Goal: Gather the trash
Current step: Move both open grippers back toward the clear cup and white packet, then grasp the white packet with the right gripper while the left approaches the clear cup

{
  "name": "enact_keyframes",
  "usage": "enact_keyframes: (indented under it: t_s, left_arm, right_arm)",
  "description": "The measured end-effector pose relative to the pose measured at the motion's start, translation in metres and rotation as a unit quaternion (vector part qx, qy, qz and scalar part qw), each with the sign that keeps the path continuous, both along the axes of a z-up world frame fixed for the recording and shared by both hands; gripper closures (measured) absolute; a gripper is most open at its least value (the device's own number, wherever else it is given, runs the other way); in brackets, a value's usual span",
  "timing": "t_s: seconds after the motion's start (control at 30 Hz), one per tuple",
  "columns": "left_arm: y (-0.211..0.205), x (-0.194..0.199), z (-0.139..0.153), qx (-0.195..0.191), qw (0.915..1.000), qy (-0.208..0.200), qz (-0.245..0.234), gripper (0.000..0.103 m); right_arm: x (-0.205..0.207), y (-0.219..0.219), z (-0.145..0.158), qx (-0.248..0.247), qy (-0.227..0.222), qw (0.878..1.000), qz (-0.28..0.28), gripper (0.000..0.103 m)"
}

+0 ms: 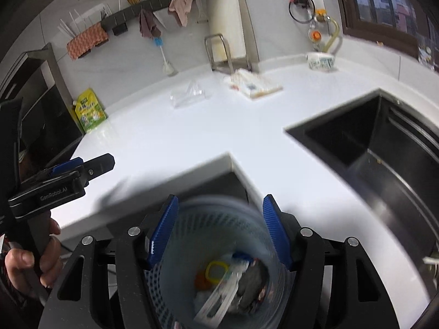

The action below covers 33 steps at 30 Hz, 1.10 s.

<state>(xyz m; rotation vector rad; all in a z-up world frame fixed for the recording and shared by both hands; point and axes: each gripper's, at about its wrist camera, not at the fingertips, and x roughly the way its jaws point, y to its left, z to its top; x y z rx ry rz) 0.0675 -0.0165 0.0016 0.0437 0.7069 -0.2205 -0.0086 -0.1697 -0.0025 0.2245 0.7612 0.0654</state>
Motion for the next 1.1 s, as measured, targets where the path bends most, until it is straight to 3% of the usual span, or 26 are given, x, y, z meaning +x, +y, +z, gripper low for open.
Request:
enact_keyframes:
  t_s: [0.47,0.73,1.1]
  left_arm:
    - [0.003,0.125,0.013,-0.003,0.9995,-0.025,0.02,0.007]
    - [-0.006,0.18,0.001,-0.006,0.9993,-0.012,0.034,0.007]
    - [-0.02,0.216,-0.008,-0.006,0.9991,-0.01,0.041,0.007]
  right_arm:
    - [0.133,-0.035,0.027,-0.038,-0.008,0.999,0.005,0.038]
    - [0.212,-0.046,0.018,-0.06,0.005,0.998,0.012,0.038]
    - [0.292,-0.059,-0.015,-0.089,0.039,0.995,0.012,0.037]
